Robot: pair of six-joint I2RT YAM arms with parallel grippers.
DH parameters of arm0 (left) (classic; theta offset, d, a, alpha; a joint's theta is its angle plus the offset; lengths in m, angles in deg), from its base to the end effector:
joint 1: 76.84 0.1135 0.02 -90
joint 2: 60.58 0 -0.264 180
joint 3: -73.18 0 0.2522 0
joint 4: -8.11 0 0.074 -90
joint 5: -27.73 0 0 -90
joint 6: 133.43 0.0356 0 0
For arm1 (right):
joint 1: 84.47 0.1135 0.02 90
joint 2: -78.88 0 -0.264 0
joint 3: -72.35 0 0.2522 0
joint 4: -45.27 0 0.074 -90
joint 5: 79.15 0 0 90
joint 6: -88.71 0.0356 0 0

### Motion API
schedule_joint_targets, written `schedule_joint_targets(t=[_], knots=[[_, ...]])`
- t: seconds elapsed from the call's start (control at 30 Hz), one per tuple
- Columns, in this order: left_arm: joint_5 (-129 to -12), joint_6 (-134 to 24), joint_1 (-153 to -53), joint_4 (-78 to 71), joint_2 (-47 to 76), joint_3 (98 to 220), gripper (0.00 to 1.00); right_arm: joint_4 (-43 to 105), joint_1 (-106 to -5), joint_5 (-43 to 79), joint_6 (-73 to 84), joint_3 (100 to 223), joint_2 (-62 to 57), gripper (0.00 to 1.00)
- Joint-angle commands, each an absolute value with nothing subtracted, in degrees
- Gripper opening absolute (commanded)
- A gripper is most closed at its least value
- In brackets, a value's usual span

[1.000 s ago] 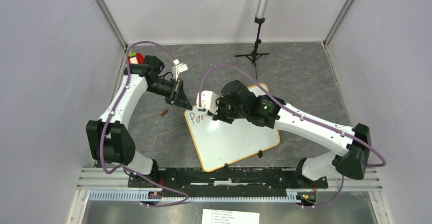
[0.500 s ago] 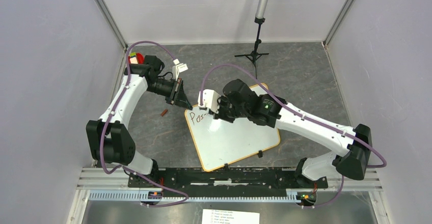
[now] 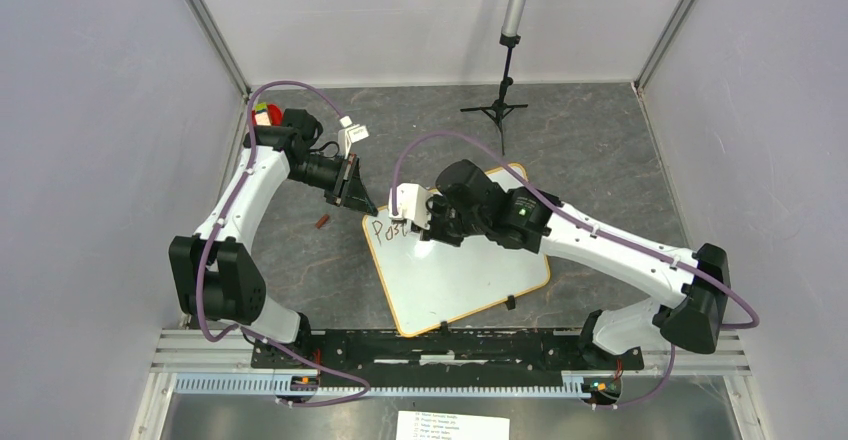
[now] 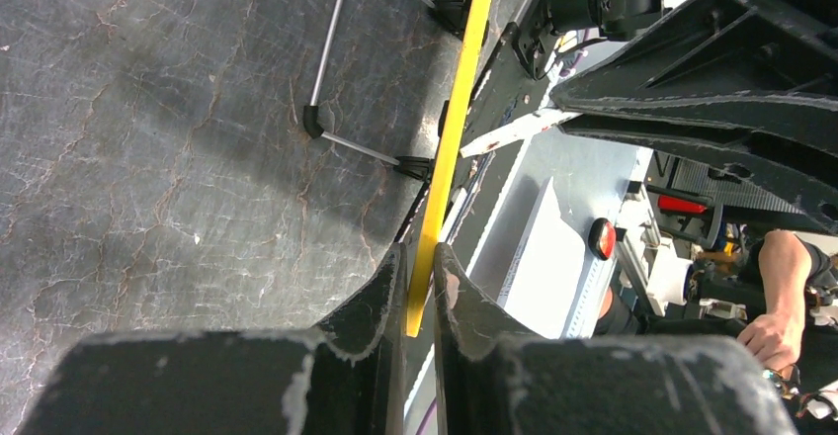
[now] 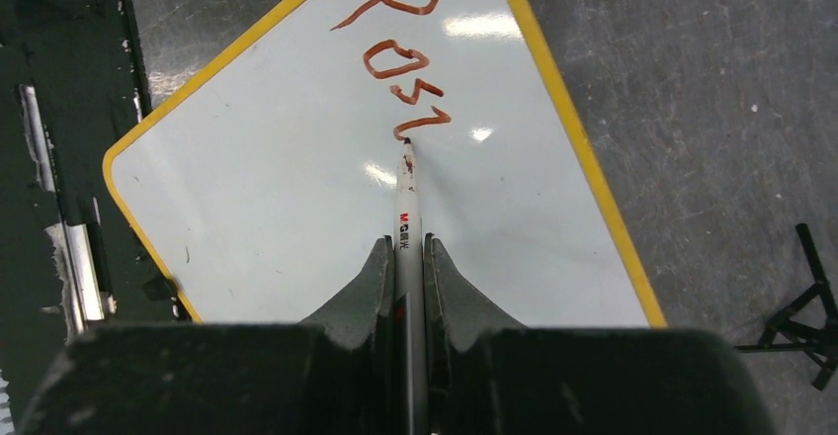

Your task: Write a sentence on the whiteboard

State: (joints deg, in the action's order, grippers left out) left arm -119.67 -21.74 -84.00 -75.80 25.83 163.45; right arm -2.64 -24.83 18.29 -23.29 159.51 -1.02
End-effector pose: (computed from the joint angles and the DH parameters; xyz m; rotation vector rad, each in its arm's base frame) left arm 0.2653 -0.0636 0.3022 0.7471 2.4206 -1.3464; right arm 0.1511 0.2671 0.3341 -1.5694 1.7109 0.4868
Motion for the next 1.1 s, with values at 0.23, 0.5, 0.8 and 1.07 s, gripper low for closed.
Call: schedule_joint_targets(t=[0.23, 0.5, 0.8, 1.07], knots=[[-121.51, -22.62, -84.18, -75.88, 24.06, 163.59, 0.02, -1.72, -24.79, 16.16, -24.40, 167.14, -1.70, 0.00], [-121.33, -22.56, -84.20, -75.87, 23.38, 163.32, 0.02, -1.34, -24.77, 14.85, -24.58, 166.69, -3.39, 0.00], [-121.15, -22.45, -84.19, -75.84, 23.50, 163.23, 0.03, -2.14, -24.87, 14.53, -24.50, 164.42, -2.60, 0.00], [-120.98, -22.46, -84.18, -75.88, 23.64, 163.32, 0.02, -2.96, -24.79, 16.37, -24.84, 164.36, -1.53, 0.00]])
